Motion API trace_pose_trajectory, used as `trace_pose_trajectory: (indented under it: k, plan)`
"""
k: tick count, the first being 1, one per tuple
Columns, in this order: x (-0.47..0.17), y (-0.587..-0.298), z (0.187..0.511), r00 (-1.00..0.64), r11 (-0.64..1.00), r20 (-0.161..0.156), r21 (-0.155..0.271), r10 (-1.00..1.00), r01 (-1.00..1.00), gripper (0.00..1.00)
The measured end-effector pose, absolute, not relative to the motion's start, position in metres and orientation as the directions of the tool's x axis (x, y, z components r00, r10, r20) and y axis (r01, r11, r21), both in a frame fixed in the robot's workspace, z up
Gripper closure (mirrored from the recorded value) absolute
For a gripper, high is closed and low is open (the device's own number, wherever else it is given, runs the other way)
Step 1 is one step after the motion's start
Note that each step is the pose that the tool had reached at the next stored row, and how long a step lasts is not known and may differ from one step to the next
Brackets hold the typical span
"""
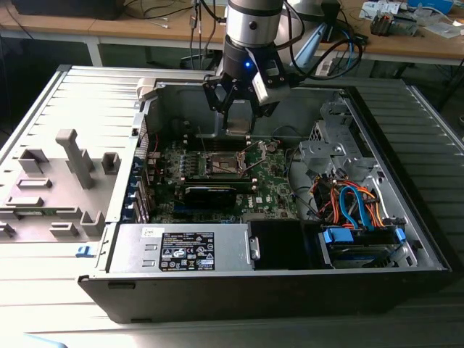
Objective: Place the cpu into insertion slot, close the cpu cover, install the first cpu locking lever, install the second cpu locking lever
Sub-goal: 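Place the cpu into insertion slot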
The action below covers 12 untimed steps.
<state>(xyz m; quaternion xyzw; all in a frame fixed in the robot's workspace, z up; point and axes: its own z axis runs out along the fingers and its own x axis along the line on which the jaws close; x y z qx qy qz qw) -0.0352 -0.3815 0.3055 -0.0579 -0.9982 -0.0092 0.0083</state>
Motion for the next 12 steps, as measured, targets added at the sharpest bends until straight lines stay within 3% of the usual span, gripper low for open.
trace_pose_trajectory:
  k: [12]
  plan:
    - [-0.0352,-0.3815,0.3054,-0.992,0.992,0.018,0.017,0.125,0.125,0.45]
